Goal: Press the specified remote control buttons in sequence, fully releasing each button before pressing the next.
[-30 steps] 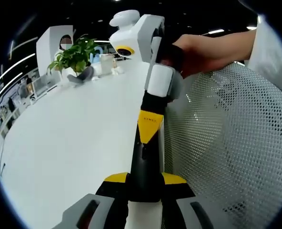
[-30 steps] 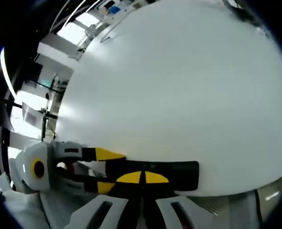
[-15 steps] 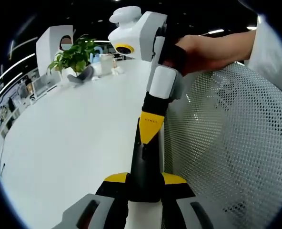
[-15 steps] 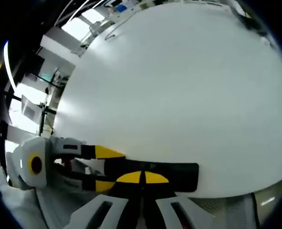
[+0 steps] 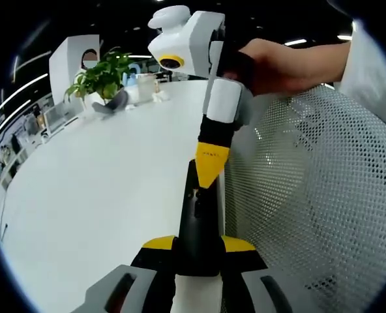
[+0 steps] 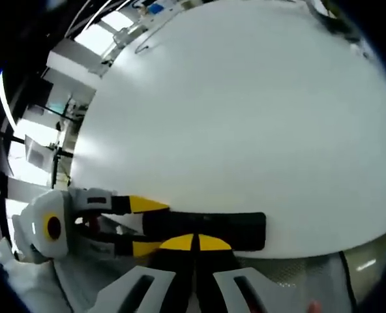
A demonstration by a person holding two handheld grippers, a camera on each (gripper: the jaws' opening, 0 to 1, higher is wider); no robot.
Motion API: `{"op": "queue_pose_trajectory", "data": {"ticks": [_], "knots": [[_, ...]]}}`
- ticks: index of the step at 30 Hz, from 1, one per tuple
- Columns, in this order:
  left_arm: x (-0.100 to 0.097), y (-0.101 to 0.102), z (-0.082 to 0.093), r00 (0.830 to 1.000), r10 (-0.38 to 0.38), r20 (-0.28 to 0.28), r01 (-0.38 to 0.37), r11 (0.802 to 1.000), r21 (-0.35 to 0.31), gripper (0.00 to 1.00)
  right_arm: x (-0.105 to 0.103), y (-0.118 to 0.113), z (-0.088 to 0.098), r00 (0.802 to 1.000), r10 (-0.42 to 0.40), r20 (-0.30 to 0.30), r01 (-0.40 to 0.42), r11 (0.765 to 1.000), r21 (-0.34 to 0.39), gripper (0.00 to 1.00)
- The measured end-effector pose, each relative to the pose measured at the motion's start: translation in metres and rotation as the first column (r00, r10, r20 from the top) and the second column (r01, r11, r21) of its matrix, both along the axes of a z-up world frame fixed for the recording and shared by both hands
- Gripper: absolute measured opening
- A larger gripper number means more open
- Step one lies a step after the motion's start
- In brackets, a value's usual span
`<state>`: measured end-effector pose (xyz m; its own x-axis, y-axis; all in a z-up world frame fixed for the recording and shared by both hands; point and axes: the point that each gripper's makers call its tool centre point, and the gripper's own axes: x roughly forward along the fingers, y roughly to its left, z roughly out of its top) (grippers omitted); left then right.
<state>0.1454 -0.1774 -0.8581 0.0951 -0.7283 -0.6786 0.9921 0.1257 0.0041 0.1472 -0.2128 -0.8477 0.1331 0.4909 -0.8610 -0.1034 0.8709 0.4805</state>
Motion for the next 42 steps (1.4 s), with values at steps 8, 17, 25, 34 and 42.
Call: {"op": "queue_pose_trajectory", "data": {"ticks": [8,17,25,34,42], "knots": [[-0.0006,-0.0002,0.0001,1.0,-0.001,0.001,0.001,1.0,0.0,0.24,-0.005,0.0017,-0.0036,0.999,0.046,-0.01,-0.047,0.999,-0.023,0.0],[-0.0004,-0.0003,0.0003,1.0,-0.006,0.006,0.006,1.0,-0.003,0.24,-0.0058,0.003,-0.0059,0.989,0.144,0.029,-0.141,0.985,-0.096,0.0],[-0.0002,-0.0005,0.0003,1.0,-0.008,0.005,0.008,1.0,-0.005,0.24,-0.0053,0.0029,-0.0064,0.986,0.164,0.026,-0.16,0.981,-0.11,0.0],[-0.0004,-0.0008,0.0004,1.0,-0.018,0.02,0.018,1.0,-0.002,0.24,-0.0052,0.0016,-0.0075,0.986,0.162,0.042,-0.156,0.98,-0.12,0.0],[-0.0006,-0.0004,0.0006,1.0,-0.014,0.017,0.014,1.0,-0.003,0.25,-0.0061,0.0017,-0.0063,0.996,0.094,0.005,-0.093,0.993,-0.069,0.0]]}}
